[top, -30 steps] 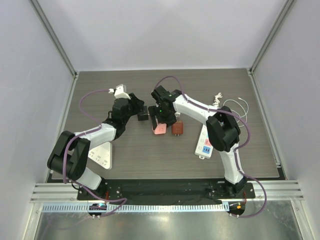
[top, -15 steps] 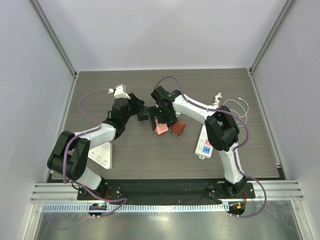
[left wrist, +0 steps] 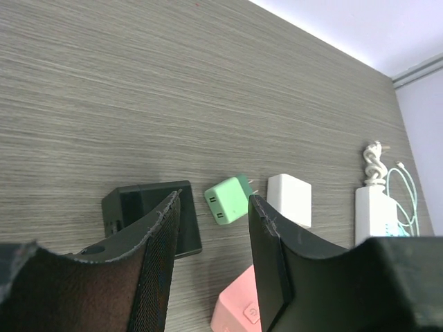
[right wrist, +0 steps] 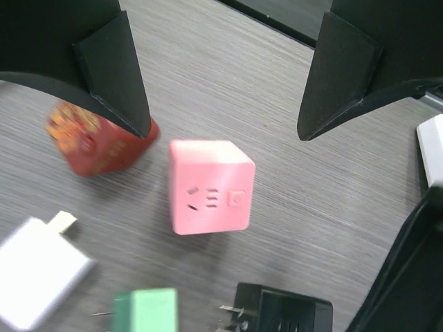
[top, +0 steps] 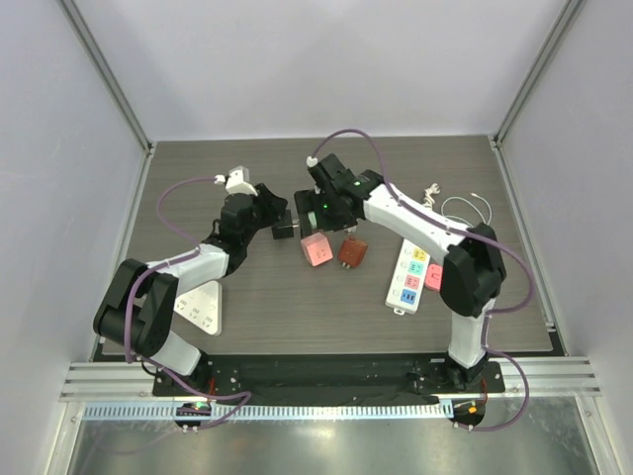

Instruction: Pull the plug off the socket

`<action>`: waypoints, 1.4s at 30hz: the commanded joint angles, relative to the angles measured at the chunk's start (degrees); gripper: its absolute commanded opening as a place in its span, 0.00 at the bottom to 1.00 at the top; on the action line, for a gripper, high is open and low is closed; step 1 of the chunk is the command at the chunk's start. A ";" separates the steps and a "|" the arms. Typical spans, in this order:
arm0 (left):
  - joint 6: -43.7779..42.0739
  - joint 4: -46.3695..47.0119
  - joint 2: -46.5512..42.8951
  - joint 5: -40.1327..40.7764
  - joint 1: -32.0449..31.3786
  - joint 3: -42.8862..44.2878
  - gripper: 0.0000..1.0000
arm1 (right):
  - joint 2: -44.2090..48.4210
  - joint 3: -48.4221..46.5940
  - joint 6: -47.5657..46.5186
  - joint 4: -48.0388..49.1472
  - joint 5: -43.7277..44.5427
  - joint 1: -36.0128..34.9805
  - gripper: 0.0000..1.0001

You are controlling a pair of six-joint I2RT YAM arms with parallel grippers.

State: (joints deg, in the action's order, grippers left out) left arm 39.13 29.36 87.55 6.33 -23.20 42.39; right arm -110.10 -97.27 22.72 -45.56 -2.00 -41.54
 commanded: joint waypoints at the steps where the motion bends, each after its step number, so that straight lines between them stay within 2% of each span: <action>1: 0.85 4.12 -0.71 -1.75 0.17 0.23 0.46 | 9.45 2.96 1.18 2.58 9.36 -0.21 0.92; 6: 1.38 5.08 2.36 -5.97 -1.93 2.95 0.45 | 19.30 13.67 6.17 4.16 20.97 1.28 0.91; 8: 0.60 5.44 3.59 -5.98 -5.43 4.44 0.45 | 24.75 19.73 8.38 4.51 25.02 3.82 0.90; 15: -5.91 5.44 8.77 -5.53 -20.19 12.26 0.45 | 44.08 40.12 17.35 8.47 21.69 18.67 0.85; 20: -7.05 4.83 19.31 -9.57 -27.50 21.39 0.45 | 55.76 48.05 20.86 8.30 24.23 25.00 0.85; 29: -8.20 -7.56 31.88 -16.43 -32.25 36.78 0.45 | 60.36 54.82 22.72 8.03 21.69 33.27 0.81; 34: -8.37 -11.60 34.44 -17.40 -32.96 40.31 0.44 | 61.23 57.28 24.47 7.94 18.27 36.70 0.80; 38: -8.37 -12.05 35.32 -17.75 -33.31 41.37 0.44 | 62.38 59.92 28.77 7.94 19.31 38.20 0.80; 42: -8.29 -12.40 35.94 -18.10 -33.49 41.89 0.44 | 61.94 60.27 32.03 7.86 19.40 38.46 0.88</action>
State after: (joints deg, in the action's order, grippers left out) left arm 32.05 17.47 122.89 -10.63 -56.31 82.13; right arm -48.75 -36.88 50.33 -39.05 16.78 -3.42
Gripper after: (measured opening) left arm 0.441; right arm 0.855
